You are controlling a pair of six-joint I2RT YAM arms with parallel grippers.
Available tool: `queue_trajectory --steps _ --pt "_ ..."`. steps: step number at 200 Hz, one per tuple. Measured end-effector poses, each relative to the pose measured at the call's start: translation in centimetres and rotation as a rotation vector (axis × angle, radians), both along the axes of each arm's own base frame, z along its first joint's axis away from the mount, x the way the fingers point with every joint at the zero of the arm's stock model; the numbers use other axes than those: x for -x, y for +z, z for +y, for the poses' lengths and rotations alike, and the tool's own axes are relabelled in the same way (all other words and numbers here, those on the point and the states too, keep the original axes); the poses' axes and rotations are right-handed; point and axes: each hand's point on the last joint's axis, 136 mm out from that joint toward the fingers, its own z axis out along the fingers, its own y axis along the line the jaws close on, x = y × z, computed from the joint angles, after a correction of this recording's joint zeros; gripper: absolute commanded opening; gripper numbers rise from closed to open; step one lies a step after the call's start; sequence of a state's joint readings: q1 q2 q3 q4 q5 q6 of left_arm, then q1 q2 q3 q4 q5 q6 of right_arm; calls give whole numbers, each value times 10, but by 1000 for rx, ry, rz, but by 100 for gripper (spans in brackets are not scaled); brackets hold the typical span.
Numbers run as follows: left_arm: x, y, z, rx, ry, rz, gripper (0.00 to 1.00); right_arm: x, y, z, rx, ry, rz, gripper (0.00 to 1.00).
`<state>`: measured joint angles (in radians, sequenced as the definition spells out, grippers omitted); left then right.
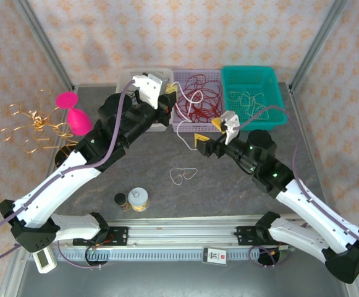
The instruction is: Untangle the cables
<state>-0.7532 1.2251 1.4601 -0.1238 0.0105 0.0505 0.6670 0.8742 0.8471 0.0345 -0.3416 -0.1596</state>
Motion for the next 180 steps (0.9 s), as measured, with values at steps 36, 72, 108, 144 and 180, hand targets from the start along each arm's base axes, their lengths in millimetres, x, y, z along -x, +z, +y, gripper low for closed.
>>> queue_trajectory --steps 36,72,108,144,180 --pt "0 -2 -2 6 -11 9 0 -5 0 16 26 55 -6 85" --pt "-1 -5 -6 13 -25 25 0 -37 -29 51 126 117 30 80" --pt "0 -7 -7 11 -30 28 0 -67 -46 62 190 92 27 46" --pt "-2 -10 -5 11 -13 39 15 -76 -38 56 149 60 14 11" --pt "-19 -21 1 22 82 74 67 -87 -39 34 99 -28 62 0"
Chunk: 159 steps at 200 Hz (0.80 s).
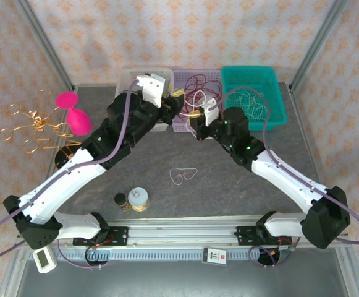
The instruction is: Untangle the cables
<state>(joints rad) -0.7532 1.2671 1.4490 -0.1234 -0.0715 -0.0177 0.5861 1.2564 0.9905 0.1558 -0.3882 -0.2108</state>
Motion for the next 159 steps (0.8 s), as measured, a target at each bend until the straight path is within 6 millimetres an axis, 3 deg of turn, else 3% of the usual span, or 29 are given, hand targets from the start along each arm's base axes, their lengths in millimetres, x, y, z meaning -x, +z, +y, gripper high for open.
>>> queue_trajectory --steps 20,40,76,94,119,148,159 --pt "-13 -12 2 -6 64 26 73 -20 -4 -31 -24 -115 50 0" --pt "-19 -28 4 -20 97 55 76 -48 -11 -77 -49 -272 131 0" --pt "-15 -71 8 -60 106 124 74 -124 -4 -174 -127 -562 230 0" --pt "-6 -99 11 -82 81 175 69 -156 -9 -211 -137 -679 247 0" --pt "9 -140 15 -92 51 268 66 -194 -36 -244 -105 -815 280 0" --pt "21 -195 24 -89 71 400 64 -243 -89 -269 -46 -914 353 6" --pt "24 -215 27 -91 81 448 63 -258 -112 -277 -21 -938 384 13"
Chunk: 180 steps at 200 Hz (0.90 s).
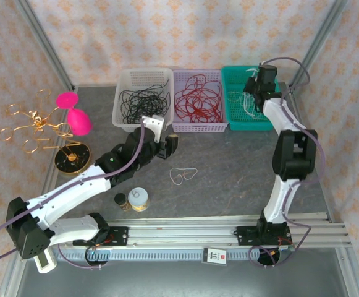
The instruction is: Untangle the cables
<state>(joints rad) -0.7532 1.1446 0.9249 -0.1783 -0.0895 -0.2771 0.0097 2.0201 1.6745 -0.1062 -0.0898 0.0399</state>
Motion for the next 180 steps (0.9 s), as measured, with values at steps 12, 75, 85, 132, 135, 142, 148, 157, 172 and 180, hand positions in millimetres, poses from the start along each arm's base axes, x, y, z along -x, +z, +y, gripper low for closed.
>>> queue_trajectory --steps 12,75,85,132,135,142,148,157,172,180 --pt "4 -22 3 -4 16 57 61 -11 -29 -6 15 -13 58 24" --pt "26 -118 -6 -46 38 330 52 48 -75 -5 -26 -19 209 53" --pt "30 -139 -7 -66 41 388 50 67 -54 -1 -42 -17 171 54" --pt "44 -216 -9 -195 31 578 54 137 36 28 -105 46 -77 56" --pt "44 -218 -8 -197 33 583 54 141 35 31 -107 51 -78 56" --pt "45 -223 -8 -207 36 594 54 149 31 36 -118 65 -74 56" --pt "45 -227 -7 -214 38 601 51 155 25 38 -124 69 -64 56" --pt "43 -230 -9 -212 43 602 46 164 14 41 -133 76 -39 56" --pt "41 -230 -10 -205 53 602 32 175 -3 43 -144 80 -2 56" --pt "40 -231 -7 -217 61 599 23 179 -8 45 -151 86 13 56"
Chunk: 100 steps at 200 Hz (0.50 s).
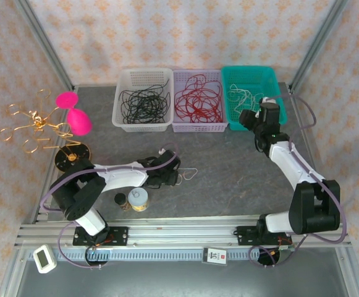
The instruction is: Untangle the cables
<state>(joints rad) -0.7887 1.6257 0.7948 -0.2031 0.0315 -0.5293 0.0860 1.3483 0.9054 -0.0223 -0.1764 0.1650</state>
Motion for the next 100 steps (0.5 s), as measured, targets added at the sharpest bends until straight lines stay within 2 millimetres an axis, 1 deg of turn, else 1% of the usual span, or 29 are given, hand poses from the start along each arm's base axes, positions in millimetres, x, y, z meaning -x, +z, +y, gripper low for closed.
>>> queue_trajectory --steps 8,16,18,22,30,38,42,47,56,59,67,77,85,93,100 --pt "-1 0 2 -9 5 -6 12 3 0 3 -6 12 4 56" --pt "-4 1 2 -2 16 -16 1 5 5 8 -17 29 -8 57" --pt "-5 1 2 4 22 -20 0 6 7 10 -21 37 -13 57" --pt "-7 3 -2 17 12 -33 0 7 10 13 -25 46 -23 57" --pt "-11 7 -7 45 13 -58 0 11 20 24 -43 88 -48 57" --pt "-15 15 -14 71 4 -94 0 16 30 38 -62 141 -78 57" --pt "-16 20 -16 83 2 -112 0 18 34 44 -71 165 -90 59" --pt "-19 29 -19 100 -3 -140 0 23 40 56 -79 212 -112 62" --pt "-22 50 -24 136 -21 -199 0 33 48 80 -95 311 -142 71" --pt "-22 59 -25 152 -30 -221 0 39 50 92 -104 358 -153 73" --pt "-23 84 -30 191 -54 -281 0 54 52 117 -111 475 -175 75" --pt "-24 116 -32 236 -83 -358 0 75 50 148 -124 621 -193 79" --pt "-23 137 -32 258 -110 -411 0 94 45 169 -140 737 -202 80" --pt "-21 157 -31 273 -142 -461 0 110 39 184 -153 833 -212 82" --pt "-19 171 -31 281 -169 -494 0 121 34 193 -167 900 -215 82"
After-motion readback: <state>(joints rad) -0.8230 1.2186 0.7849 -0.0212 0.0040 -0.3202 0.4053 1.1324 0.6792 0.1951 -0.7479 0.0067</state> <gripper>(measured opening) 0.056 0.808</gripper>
